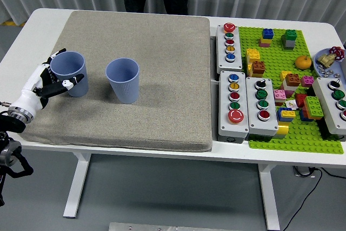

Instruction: Pick cup pour cup place

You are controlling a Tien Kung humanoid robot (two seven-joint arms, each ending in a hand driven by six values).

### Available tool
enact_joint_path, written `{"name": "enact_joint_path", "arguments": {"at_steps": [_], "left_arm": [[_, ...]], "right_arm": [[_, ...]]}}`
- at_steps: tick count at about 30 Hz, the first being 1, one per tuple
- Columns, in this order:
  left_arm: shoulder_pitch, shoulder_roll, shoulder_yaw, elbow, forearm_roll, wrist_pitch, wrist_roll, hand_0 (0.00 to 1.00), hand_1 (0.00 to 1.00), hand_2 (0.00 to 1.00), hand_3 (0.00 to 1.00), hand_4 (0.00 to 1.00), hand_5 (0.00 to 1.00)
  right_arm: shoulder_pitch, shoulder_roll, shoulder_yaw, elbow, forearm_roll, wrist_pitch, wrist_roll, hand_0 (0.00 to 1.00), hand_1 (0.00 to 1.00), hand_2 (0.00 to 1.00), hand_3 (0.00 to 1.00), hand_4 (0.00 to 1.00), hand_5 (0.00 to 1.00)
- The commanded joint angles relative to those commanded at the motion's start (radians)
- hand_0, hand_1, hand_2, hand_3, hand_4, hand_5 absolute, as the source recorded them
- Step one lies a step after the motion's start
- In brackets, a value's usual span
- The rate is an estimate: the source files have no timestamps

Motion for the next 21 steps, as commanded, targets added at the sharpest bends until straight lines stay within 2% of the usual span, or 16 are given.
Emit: {"name": "enact_joint_path", "arguments": {"at_steps": [9,10,21], "left_arm": [[0.004,-0.003,-0.002,0.009,0.003,0.009,0.000,0.972,0.927,0.998,0.998,0.858,0.140],[0.004,-0.004,-0.002,0.008,0.004,0.010,0.000,0.910,0.878,0.998,0.998,0.855,0.144],[0.004,-0.006,0.003,0.009,-0.005,0.022,0.004,0.873,0.834,0.998,0.998,0.855,0.148]], "right_arm": [[0.001,0.000,-0.001,0.000,0.001,-0.001,-0.001,0.744,0.715,0.736,0.634,0.180,0.444],[0.001,0.001,-0.001,0.000,0.001,-0.001,-0.001,0.744,0.715,0.736,0.634,0.181,0.448],[0.000,0.001,-0.001,0.000,0.001,0.000,-0.001,0.745,0.715,0.736,0.635,0.181,0.444]]}}
